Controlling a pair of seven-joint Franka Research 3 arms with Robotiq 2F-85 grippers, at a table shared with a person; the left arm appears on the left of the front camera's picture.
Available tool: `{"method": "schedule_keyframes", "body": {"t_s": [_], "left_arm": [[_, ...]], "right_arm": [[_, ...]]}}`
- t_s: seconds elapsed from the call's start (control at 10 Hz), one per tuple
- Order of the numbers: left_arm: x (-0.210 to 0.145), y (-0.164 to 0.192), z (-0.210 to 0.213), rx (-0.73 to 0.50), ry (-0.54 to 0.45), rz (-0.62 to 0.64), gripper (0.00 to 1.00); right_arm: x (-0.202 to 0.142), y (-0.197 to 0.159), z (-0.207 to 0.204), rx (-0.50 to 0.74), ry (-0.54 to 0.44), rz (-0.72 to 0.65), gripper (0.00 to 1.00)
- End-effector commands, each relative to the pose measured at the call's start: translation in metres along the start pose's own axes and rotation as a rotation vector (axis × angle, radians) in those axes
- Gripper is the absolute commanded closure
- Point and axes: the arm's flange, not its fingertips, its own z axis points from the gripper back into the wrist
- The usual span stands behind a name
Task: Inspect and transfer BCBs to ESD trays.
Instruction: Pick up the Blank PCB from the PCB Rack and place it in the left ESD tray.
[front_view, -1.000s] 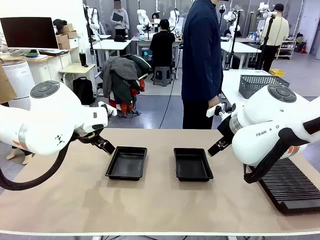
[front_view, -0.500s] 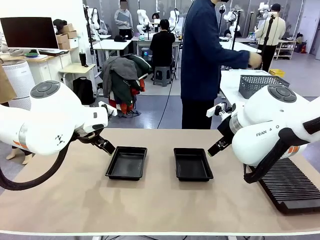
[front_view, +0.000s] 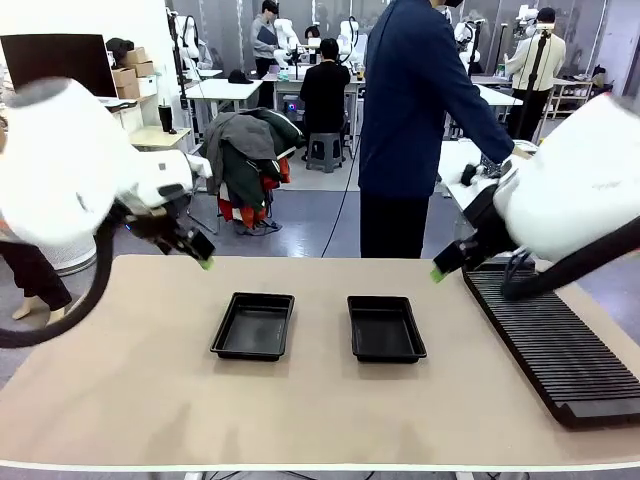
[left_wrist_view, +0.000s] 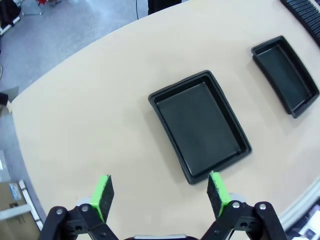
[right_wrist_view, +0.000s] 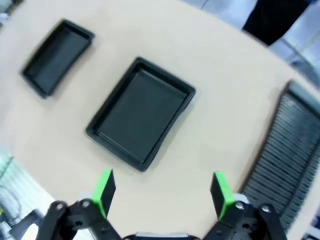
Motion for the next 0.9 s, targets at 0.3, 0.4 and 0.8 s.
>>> {"method": "schedule_keyframes", "body": {"t_s": [0.3, 0.4, 0.8], "left_arm": [[0.010, 0.055, 0.103, -0.141, 0.093, 0.270, 0.00], [0.009, 0.065, 0.114, -0.184, 0.102, 0.340, 0.00], [0.017, 0.077, 0.163, -0.373, 0.095, 0.441, 0.00]], "right_arm": [[0.013, -0.067, 0.119, 0.275, 0.094, -0.334, 0.00], [0.012, -0.084, 0.137, 0.321, 0.106, -0.382, 0.00], [-0.001, -0.140, 0.179, 0.347, 0.098, -0.507, 0.00]]}}
